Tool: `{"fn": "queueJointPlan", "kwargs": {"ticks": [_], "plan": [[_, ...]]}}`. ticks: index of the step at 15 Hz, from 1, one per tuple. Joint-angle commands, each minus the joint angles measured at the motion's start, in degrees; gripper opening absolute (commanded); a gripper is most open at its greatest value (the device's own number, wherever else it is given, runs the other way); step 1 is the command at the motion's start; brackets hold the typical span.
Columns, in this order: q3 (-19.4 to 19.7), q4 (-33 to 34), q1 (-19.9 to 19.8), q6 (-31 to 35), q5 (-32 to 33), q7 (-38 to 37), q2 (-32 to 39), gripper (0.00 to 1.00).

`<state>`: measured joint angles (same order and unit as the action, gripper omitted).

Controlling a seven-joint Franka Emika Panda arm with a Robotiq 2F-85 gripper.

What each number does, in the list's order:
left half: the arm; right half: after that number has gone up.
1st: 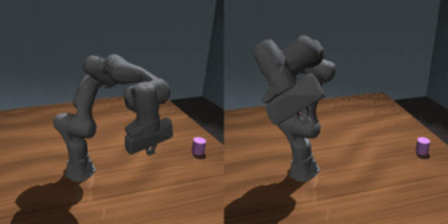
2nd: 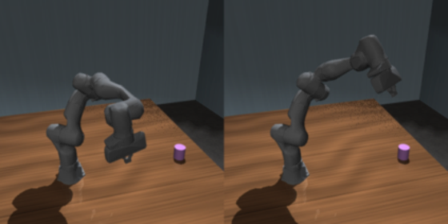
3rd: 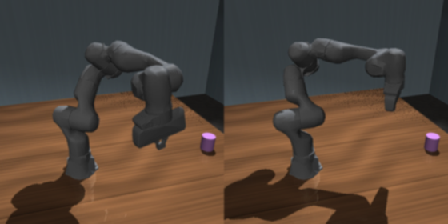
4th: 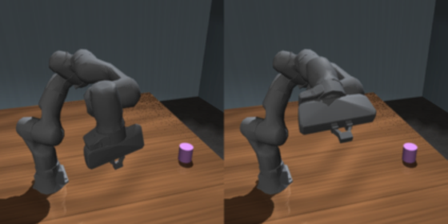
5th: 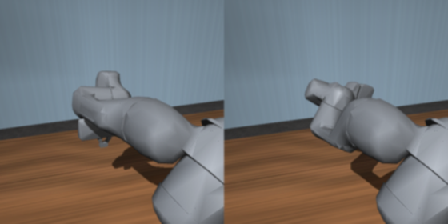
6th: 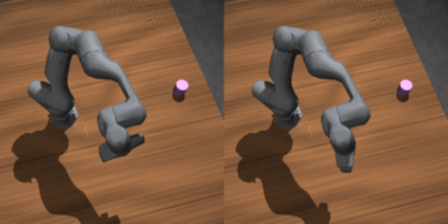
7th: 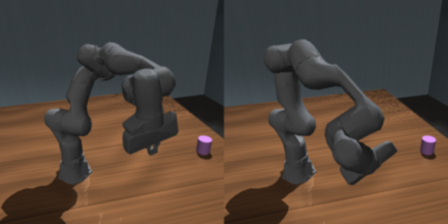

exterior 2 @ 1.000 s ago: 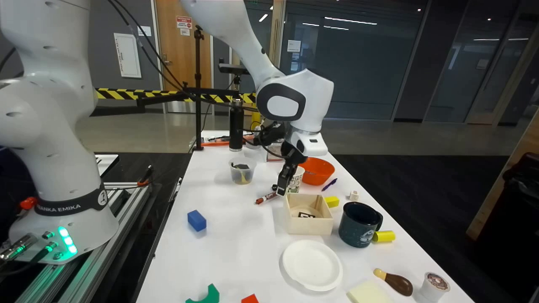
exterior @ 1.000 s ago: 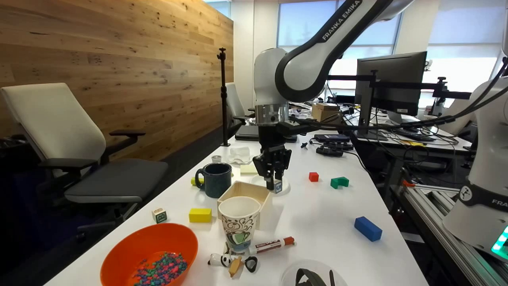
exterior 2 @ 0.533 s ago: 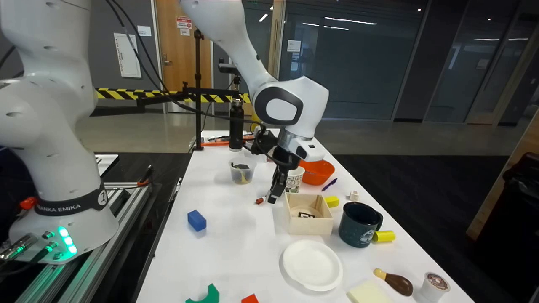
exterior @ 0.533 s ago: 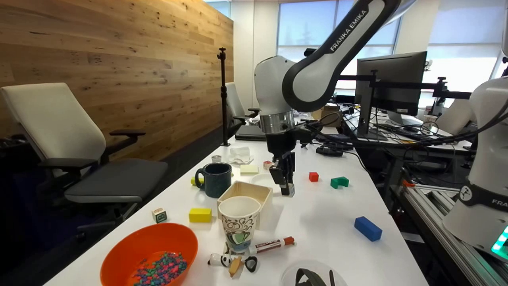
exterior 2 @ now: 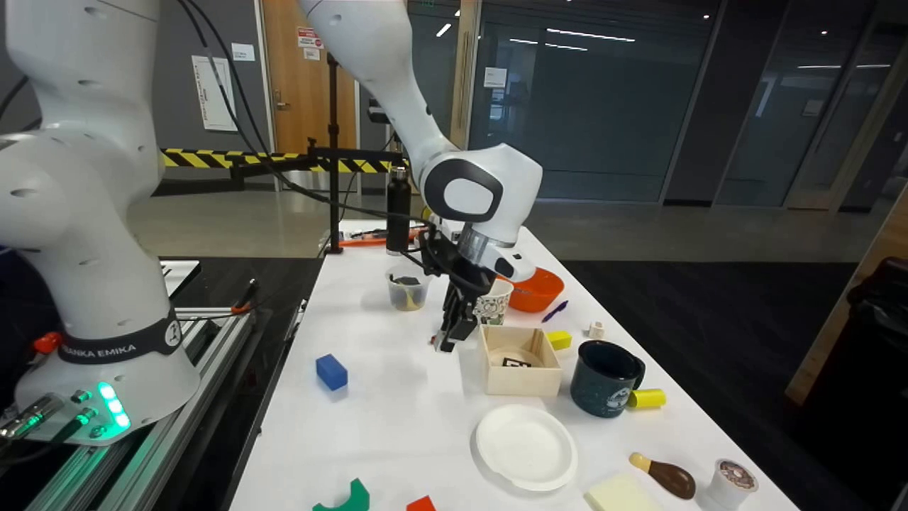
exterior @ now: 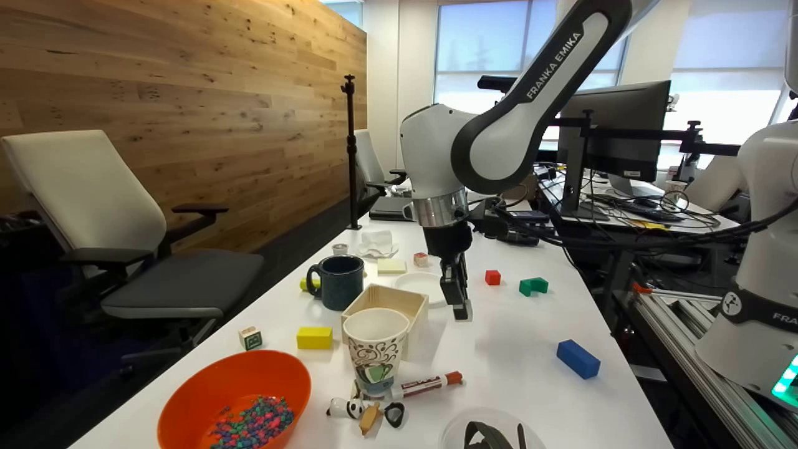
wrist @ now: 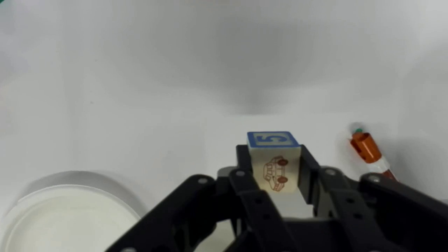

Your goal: Take one cube out of the box and place it on the tabletop.

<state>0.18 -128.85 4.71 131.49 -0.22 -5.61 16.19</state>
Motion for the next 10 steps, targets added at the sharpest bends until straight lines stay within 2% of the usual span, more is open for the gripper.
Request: {"fn": "queueJointPlan", "kwargs": {"ticks": [1, 6, 10], "plan": [[-0.53, -0.55, -0.18, 1.39, 3.91, 2.51, 0.64, 0.09], [-1.03, -1.67, -0.48, 11.25, 2.84, 3.19, 2.28, 0.09], [-1.39, -2.47, -0.61, 15.31, 2.24, 3.58, 3.34, 0.09]]}}
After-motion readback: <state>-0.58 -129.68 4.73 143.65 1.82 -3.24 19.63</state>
